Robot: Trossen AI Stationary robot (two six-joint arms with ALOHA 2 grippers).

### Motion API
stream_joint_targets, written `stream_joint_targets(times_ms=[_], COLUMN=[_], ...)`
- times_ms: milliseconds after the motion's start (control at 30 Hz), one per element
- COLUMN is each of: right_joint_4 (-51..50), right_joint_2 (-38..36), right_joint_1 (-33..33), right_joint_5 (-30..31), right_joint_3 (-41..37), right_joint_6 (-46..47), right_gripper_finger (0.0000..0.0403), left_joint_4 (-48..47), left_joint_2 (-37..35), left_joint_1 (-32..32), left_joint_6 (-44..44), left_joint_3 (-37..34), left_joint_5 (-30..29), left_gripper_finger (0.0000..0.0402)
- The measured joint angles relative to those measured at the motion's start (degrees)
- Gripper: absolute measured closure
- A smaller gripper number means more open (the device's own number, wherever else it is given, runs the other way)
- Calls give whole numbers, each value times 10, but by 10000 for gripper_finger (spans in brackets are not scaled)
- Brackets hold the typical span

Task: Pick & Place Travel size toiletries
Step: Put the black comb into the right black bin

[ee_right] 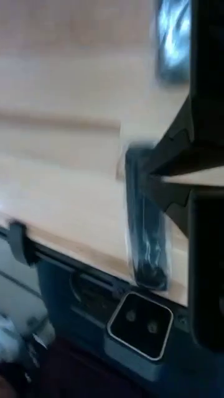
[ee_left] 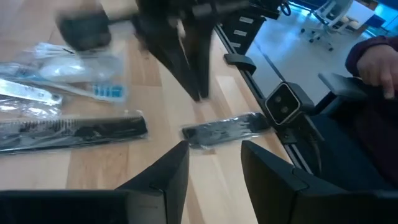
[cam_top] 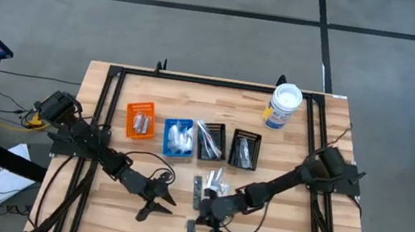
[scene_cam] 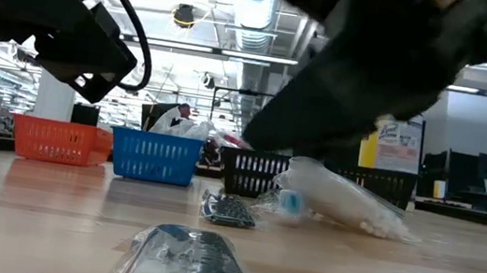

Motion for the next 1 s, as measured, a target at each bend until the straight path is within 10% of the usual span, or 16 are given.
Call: stream_joint_targets(times_ms=[300,667,1000], right_joint_4=[-79,-394,-391], right_joint_2=[38,39,81], right_joint_1=[-31,-23,-16], right_joint_5=[-175,-18,-141], right_joint_3=[76,215,266], right_joint_6=[-63,-263,-306], right_gripper_finger=[400,402,403], left_joint_4=[0,0,0], left_joint_2=[0,0,0], left_joint_1=[-15,-14,-14], left_joint_6=[-10,-7,-5], left_joint_3=[0,0,-1], left_joint_5=[-38,-42,-42], left_gripper_finger=[261,261,261])
